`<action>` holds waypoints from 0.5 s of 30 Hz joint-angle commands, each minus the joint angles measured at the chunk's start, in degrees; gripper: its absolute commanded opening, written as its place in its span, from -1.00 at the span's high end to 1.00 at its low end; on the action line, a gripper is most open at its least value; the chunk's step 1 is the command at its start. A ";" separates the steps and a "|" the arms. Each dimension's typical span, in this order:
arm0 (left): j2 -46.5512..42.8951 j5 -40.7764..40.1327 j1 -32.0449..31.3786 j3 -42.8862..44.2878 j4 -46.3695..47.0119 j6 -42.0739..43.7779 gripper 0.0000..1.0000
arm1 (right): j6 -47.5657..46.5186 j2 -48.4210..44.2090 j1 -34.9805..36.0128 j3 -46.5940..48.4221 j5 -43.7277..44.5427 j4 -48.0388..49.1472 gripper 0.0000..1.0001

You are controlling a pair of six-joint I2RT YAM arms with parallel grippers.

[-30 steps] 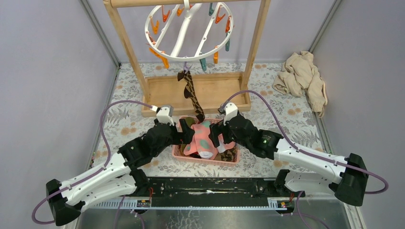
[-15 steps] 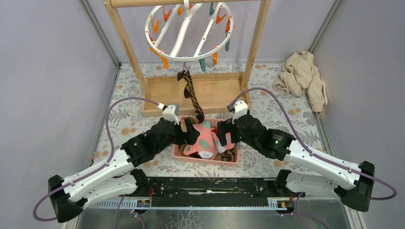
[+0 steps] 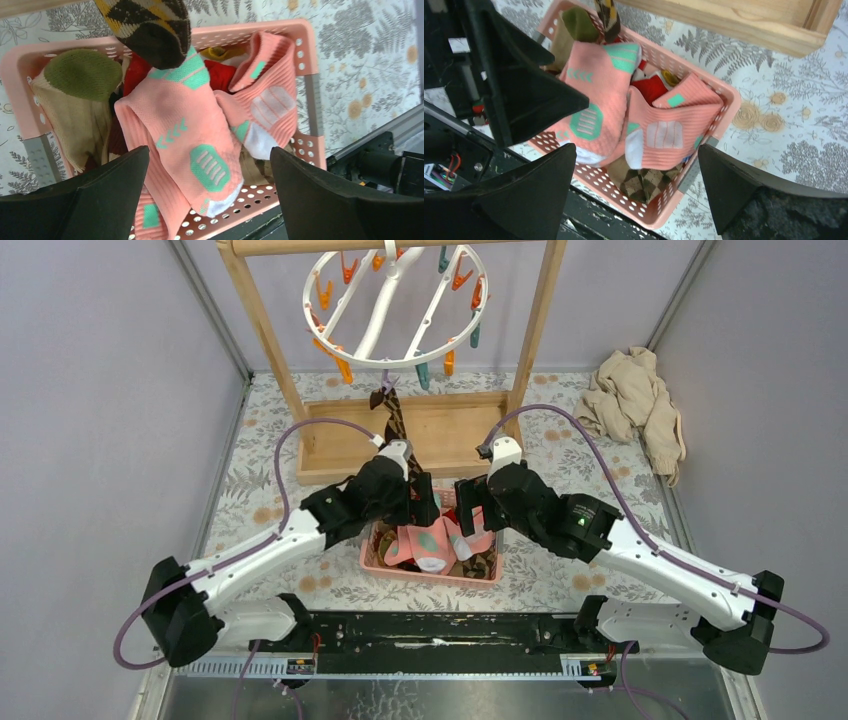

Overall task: Remove the socks clipped to the hanger
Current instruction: Adjust the sock in the bin.

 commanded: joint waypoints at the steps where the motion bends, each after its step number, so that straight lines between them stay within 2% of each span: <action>1: 4.85 6.99 1.77 2.98 1.68 2.51 -0.97 | 2.47 -0.29 -0.38 1.34 -0.42 -4.06 -0.99; 6: 8.46 8.53 2.18 3.91 2.72 5.86 -0.97 | 1.49 -2.55 -0.50 -2.95 0.47 -1.53 -0.99; 11: 10.95 10.22 3.72 7.27 1.37 7.62 -0.97 | -1.22 0.46 -0.74 2.16 1.90 -4.05 -0.99; 15: 13.95 10.98 3.76 10.44 0.36 8.46 -0.97 | -2.15 -0.48 -1.19 1.31 1.67 1.10 -0.99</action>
